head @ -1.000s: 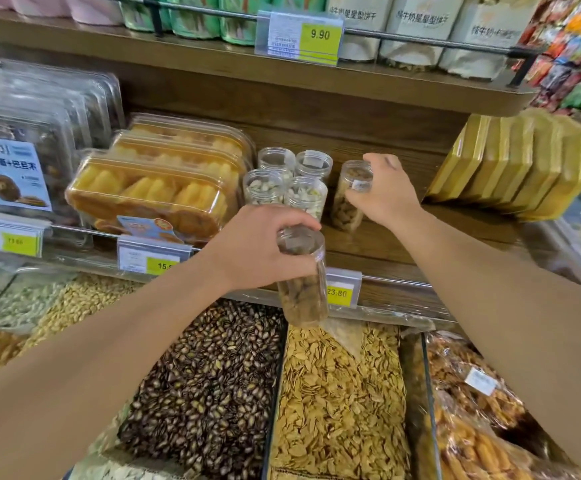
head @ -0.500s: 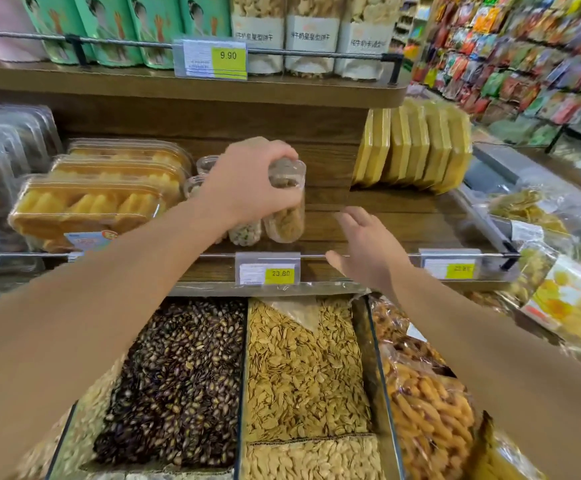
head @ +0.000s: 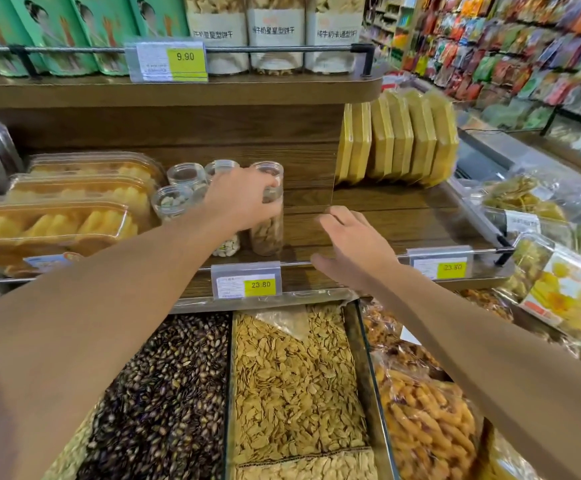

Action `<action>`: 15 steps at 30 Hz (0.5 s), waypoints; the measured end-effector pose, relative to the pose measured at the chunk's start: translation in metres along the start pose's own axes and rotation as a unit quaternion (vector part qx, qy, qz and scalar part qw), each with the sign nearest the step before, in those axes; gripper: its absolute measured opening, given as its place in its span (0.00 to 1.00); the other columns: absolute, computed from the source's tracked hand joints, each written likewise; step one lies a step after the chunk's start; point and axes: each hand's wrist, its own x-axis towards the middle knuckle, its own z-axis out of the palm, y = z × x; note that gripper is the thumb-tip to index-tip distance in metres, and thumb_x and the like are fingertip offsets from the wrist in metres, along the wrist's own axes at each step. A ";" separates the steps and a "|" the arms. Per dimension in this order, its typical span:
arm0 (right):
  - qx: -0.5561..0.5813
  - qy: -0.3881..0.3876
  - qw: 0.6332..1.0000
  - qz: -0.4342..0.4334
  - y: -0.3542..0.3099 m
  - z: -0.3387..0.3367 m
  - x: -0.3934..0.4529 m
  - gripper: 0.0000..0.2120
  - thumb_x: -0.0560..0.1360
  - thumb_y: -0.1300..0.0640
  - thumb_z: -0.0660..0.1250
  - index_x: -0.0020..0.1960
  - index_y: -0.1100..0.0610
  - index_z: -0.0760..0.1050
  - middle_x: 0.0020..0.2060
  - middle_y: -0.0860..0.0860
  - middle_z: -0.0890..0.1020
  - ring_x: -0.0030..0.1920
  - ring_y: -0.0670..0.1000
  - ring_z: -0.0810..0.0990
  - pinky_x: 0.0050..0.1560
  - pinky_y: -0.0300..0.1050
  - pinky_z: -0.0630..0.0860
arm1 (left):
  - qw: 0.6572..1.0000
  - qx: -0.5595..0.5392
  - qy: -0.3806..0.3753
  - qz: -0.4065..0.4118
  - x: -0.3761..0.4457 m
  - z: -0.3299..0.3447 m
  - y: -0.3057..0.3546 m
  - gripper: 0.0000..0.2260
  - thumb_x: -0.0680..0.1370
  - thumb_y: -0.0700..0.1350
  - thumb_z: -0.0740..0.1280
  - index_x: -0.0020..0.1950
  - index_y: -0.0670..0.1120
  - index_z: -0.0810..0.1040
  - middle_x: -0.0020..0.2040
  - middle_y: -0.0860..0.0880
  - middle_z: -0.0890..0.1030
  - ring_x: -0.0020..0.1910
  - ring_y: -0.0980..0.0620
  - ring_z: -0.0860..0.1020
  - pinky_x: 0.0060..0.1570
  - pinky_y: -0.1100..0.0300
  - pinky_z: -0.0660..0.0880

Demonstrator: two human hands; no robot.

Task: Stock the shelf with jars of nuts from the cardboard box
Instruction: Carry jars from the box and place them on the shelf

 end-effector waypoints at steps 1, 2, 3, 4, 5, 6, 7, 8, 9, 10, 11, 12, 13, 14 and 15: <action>0.004 -0.002 1.000 0.002 -0.001 0.000 0.002 0.30 0.75 0.45 0.66 0.74 0.53 0.63 0.72 0.51 0.64 0.72 0.56 0.63 0.68 0.53 0.69 | 1.000 0.000 0.008 0.002 0.000 0.002 -0.001 0.20 0.73 0.61 0.59 0.59 0.55 0.79 0.54 0.50 0.82 0.53 0.45 0.79 0.54 0.45 0.76; 0.006 -0.004 1.000 0.002 -0.002 0.000 0.003 0.31 0.75 0.45 0.66 0.74 0.53 0.63 0.73 0.51 0.64 0.72 0.56 0.62 0.68 0.53 0.69 | 1.000 0.004 0.016 0.003 0.001 0.004 -0.003 0.21 0.72 0.62 0.57 0.56 0.56 0.80 0.52 0.50 0.82 0.53 0.45 0.79 0.54 0.44 0.76; 0.008 -0.006 1.000 0.002 -0.003 0.001 0.004 0.31 0.75 0.45 0.66 0.74 0.53 0.63 0.73 0.51 0.63 0.72 0.56 0.62 0.68 0.54 0.69 | 1.000 0.009 0.020 0.004 0.001 0.005 -0.005 0.21 0.71 0.63 0.56 0.54 0.56 0.80 0.51 0.51 0.83 0.52 0.45 0.78 0.54 0.44 0.75; 0.010 -0.008 1.000 0.004 -0.005 0.000 0.004 0.31 0.74 0.45 0.66 0.74 0.53 0.63 0.73 0.51 0.63 0.72 0.56 0.62 0.68 0.54 0.69 | 1.000 0.013 0.022 0.004 0.000 0.005 -0.006 0.21 0.72 0.63 0.56 0.54 0.56 0.81 0.51 0.51 0.83 0.52 0.45 0.78 0.54 0.44 0.75; 0.013 -0.009 1.000 0.008 -0.006 -0.001 0.003 0.31 0.74 0.45 0.66 0.74 0.53 0.63 0.73 0.51 0.63 0.72 0.56 0.62 0.68 0.54 0.69 | 1.000 0.012 0.022 0.002 -0.001 0.004 -0.006 0.21 0.72 0.63 0.57 0.55 0.55 0.81 0.52 0.50 0.83 0.53 0.45 0.79 0.55 0.44 0.75; 0.018 -0.009 1.000 0.012 -0.009 -0.003 0.000 0.32 0.74 0.45 0.66 0.74 0.52 0.63 0.72 0.50 0.64 0.72 0.56 0.62 0.68 0.54 0.69 | 1.000 0.004 0.021 -0.002 -0.005 0.002 -0.005 0.20 0.73 0.62 0.59 0.56 0.53 0.80 0.53 0.49 0.83 0.54 0.45 0.78 0.55 0.45 0.75; 0.021 -0.007 1.000 0.018 -0.012 -0.005 -0.004 0.32 0.74 0.45 0.66 0.75 0.52 0.62 0.72 0.50 0.64 0.72 0.56 0.62 0.68 0.54 0.69 | 1.000 -0.008 0.023 -0.005 -0.010 -0.002 -0.002 0.20 0.73 0.61 0.61 0.57 0.52 0.80 0.55 0.49 0.82 0.55 0.45 0.78 0.56 0.45 0.75; 0.022 -0.003 1.000 0.022 -0.014 -0.009 -0.009 0.32 0.74 0.45 0.66 0.75 0.52 0.62 0.72 0.50 0.64 0.73 0.55 0.61 0.68 0.53 0.69 | 0.999 -0.022 0.028 -0.008 -0.016 -0.006 0.001 0.20 0.74 0.60 0.63 0.59 0.51 0.80 0.56 0.49 0.82 0.57 0.46 0.78 0.55 0.46 0.76; 0.019 0.002 1.000 0.024 -0.018 -0.012 -0.015 0.32 0.75 0.45 0.66 0.75 0.52 0.62 0.72 0.50 0.64 0.73 0.55 0.61 0.68 0.53 0.69 | 0.999 -0.035 0.035 -0.008 -0.026 -0.010 0.005 0.20 0.74 0.60 0.64 0.60 0.51 0.79 0.58 0.49 0.81 0.58 0.46 0.78 0.55 0.46 0.76; 0.016 0.009 0.999 0.027 -0.022 -0.015 -0.022 0.32 0.75 0.45 0.66 0.75 0.52 0.62 0.72 0.50 0.64 0.73 0.55 0.61 0.68 0.53 0.69 | 0.998 -0.046 0.040 -0.002 -0.038 -0.016 0.008 0.20 0.75 0.59 0.64 0.62 0.51 0.78 0.60 0.49 0.80 0.59 0.47 0.77 0.55 0.47 0.77; 0.014 0.015 0.999 0.032 -0.028 -0.019 -0.031 0.32 0.75 0.44 0.66 0.75 0.52 0.62 0.72 0.50 0.64 0.73 0.55 0.61 0.68 0.53 0.69 | 0.997 -0.055 0.045 0.008 -0.052 -0.021 0.011 0.20 0.75 0.57 0.65 0.64 0.51 0.77 0.62 0.49 0.79 0.60 0.47 0.77 0.55 0.47 0.76; 0.011 0.018 0.999 0.037 -0.035 -0.023 -0.041 0.32 0.75 0.44 0.66 0.75 0.52 0.62 0.72 0.50 0.64 0.73 0.55 0.61 0.68 0.52 0.68 | 0.997 -0.062 0.050 0.021 -0.069 -0.026 0.014 0.21 0.74 0.56 0.65 0.66 0.52 0.76 0.62 0.49 0.79 0.59 0.47 0.77 0.55 0.48 0.76; 0.009 0.020 0.999 0.040 -0.042 -0.026 -0.052 0.32 0.75 0.44 0.67 0.76 0.52 0.62 0.72 0.50 0.65 0.73 0.56 0.61 0.68 0.53 0.68 | 0.996 -0.065 0.056 0.035 -0.086 -0.030 0.015 0.20 0.74 0.54 0.65 0.65 0.52 0.76 0.60 0.49 0.80 0.58 0.47 0.77 0.54 0.49 0.77; 0.007 0.020 0.999 0.044 -0.049 -0.028 -0.063 0.32 0.75 0.44 0.67 0.76 0.53 0.62 0.72 0.50 0.65 0.73 0.56 0.61 0.68 0.53 0.68 | 0.995 -0.063 0.057 0.048 -0.103 -0.034 0.015 0.19 0.74 0.53 0.65 0.64 0.52 0.76 0.58 0.49 0.80 0.56 0.48 0.78 0.51 0.51 0.77; 0.007 0.021 0.999 0.050 -0.058 -0.031 -0.076 0.32 0.76 0.45 0.67 0.75 0.53 0.62 0.72 0.50 0.65 0.73 0.56 0.61 0.69 0.53 0.68 | 0.996 -0.055 0.050 0.058 -0.121 -0.035 0.014 0.18 0.74 0.53 0.64 0.62 0.51 0.76 0.58 0.50 0.80 0.55 0.48 0.77 0.50 0.52 0.77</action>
